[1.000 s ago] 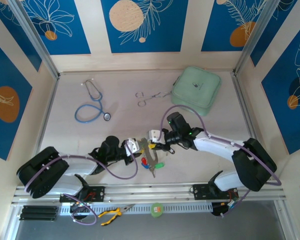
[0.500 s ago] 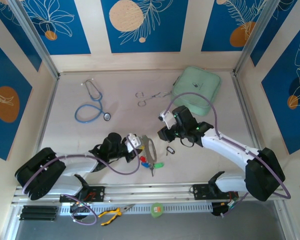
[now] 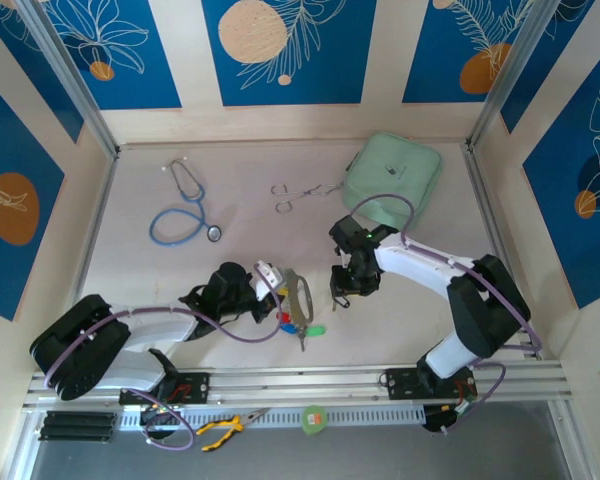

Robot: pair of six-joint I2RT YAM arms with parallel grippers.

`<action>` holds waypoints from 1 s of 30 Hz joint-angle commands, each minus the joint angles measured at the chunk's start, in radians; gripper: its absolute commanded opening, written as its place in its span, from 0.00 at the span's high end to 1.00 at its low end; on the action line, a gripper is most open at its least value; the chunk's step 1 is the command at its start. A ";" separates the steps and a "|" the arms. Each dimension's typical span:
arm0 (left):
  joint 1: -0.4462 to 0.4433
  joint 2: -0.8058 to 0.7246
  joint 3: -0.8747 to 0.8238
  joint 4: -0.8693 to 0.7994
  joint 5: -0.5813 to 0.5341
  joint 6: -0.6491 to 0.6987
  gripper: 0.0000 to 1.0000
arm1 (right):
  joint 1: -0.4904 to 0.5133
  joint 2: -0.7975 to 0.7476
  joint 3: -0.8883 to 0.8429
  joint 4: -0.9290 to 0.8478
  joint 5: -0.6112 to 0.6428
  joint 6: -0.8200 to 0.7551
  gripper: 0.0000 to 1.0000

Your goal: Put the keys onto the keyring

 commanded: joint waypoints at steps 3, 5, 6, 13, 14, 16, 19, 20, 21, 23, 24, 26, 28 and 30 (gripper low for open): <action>-0.010 -0.003 0.023 0.007 0.002 -0.017 1.00 | 0.023 0.078 0.067 -0.024 0.031 0.065 0.62; -0.010 -0.007 0.022 0.005 0.001 -0.016 1.00 | 0.023 0.093 0.080 -0.008 0.036 0.089 0.62; -0.011 -0.007 0.021 0.003 0.002 -0.015 1.00 | 0.023 0.098 0.084 -0.004 0.040 0.103 0.62; -0.012 -0.009 0.021 -0.001 0.001 -0.012 1.00 | 0.022 0.118 0.081 0.022 0.059 0.193 0.64; -0.012 -0.008 0.022 -0.001 0.002 -0.012 1.00 | 0.020 0.123 0.083 0.023 0.063 0.197 0.65; -0.011 -0.009 0.023 0.001 0.002 -0.011 1.00 | 0.014 0.134 0.087 0.025 0.061 0.201 0.67; -0.011 -0.006 0.025 0.003 0.003 -0.011 1.00 | 0.007 0.155 0.096 0.034 0.049 0.201 0.69; -0.012 -0.006 0.026 0.001 0.003 -0.012 1.00 | 0.007 0.162 0.100 0.036 0.046 0.201 0.70; -0.012 -0.006 0.027 0.001 0.002 -0.012 1.00 | 0.007 0.169 0.104 0.038 0.044 0.203 0.70; -0.012 -0.008 0.026 0.000 0.002 -0.012 1.00 | 0.007 0.177 0.106 0.040 0.043 0.204 0.72; -0.012 -0.009 0.027 -0.003 0.002 -0.012 1.00 | 0.008 0.180 0.107 0.042 0.043 0.204 0.73; -0.010 -0.011 0.026 -0.003 0.002 -0.011 1.00 | 0.008 0.183 0.110 0.042 0.043 0.204 0.75; -0.011 -0.012 0.026 -0.004 0.002 -0.011 1.00 | 0.007 0.184 0.112 0.042 0.046 0.204 0.78; -0.011 -0.010 0.027 -0.004 0.003 -0.011 1.00 | 0.006 0.185 0.112 0.041 0.046 0.203 0.82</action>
